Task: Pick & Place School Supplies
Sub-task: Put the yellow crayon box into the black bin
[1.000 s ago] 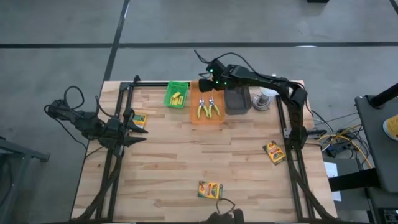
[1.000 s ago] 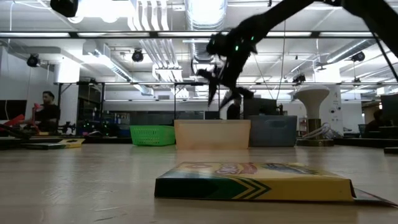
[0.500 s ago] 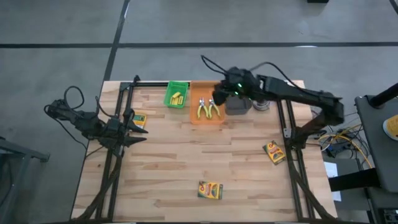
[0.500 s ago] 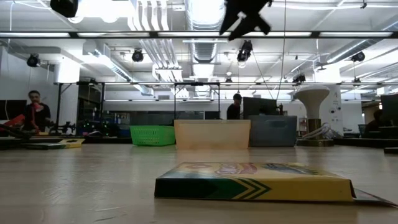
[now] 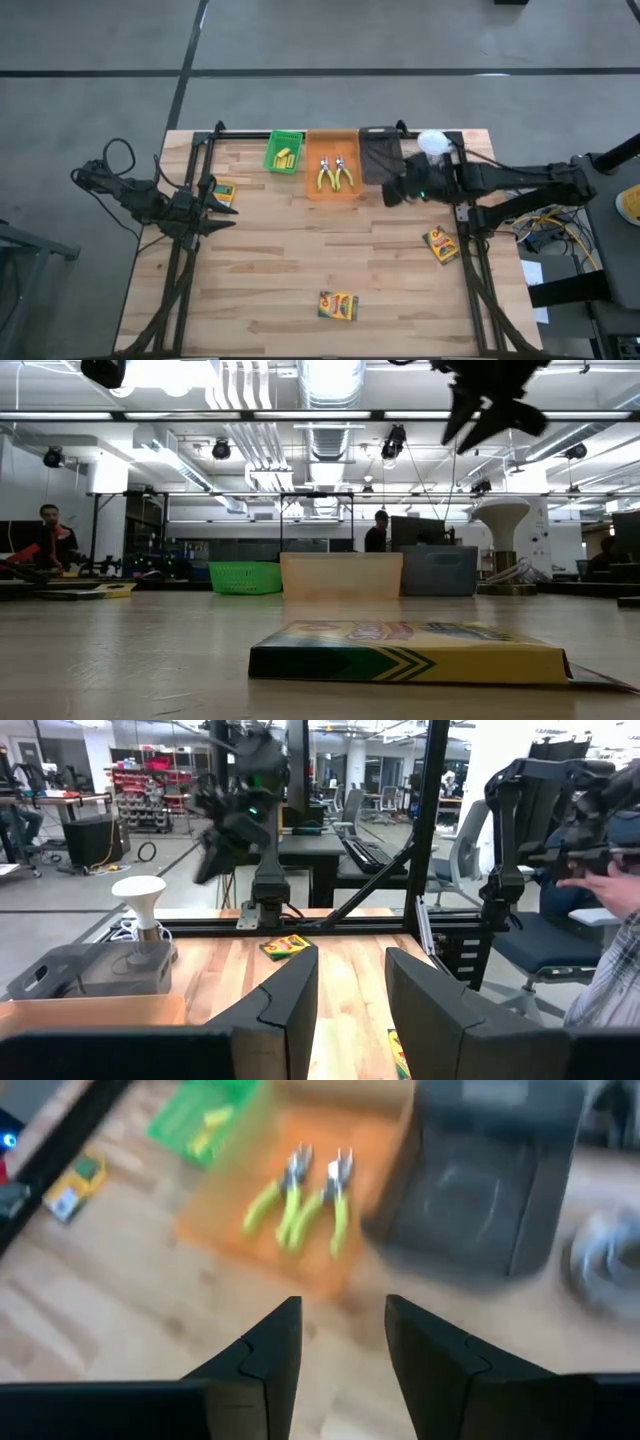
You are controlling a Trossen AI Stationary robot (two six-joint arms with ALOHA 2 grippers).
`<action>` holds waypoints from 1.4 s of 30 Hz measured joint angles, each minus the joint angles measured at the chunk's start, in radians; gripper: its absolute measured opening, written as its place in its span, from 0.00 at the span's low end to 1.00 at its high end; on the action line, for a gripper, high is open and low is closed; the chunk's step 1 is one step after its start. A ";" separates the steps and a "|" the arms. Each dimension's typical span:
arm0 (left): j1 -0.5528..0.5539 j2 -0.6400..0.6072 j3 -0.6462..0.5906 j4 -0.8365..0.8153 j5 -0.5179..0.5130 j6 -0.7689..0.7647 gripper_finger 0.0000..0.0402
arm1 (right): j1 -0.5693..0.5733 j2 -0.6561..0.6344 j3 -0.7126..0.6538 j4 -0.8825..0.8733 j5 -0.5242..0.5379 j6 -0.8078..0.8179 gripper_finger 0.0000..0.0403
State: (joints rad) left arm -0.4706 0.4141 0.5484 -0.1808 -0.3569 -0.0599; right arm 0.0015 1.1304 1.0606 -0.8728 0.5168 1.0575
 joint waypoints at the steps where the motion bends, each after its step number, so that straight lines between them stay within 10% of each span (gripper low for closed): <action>1: 0.000 0.000 0.000 0.000 0.000 0.000 0.31 | 0.021 -0.014 -0.018 -0.015 -0.006 0.038 0.35; 24: 0.000 0.000 0.000 0.000 0.000 0.000 0.31 | 0.126 -0.069 -0.210 -0.478 -0.611 0.459 0.25; 42: 0.000 0.001 0.000 -0.007 0.000 0.000 0.31 | 0.125 0.018 -0.330 -0.374 -0.758 0.598 0.14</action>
State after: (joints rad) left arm -0.4709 0.4152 0.5480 -0.1881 -0.3569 -0.0599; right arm 0.1261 1.1484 0.7306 -1.2471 -0.2408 1.6556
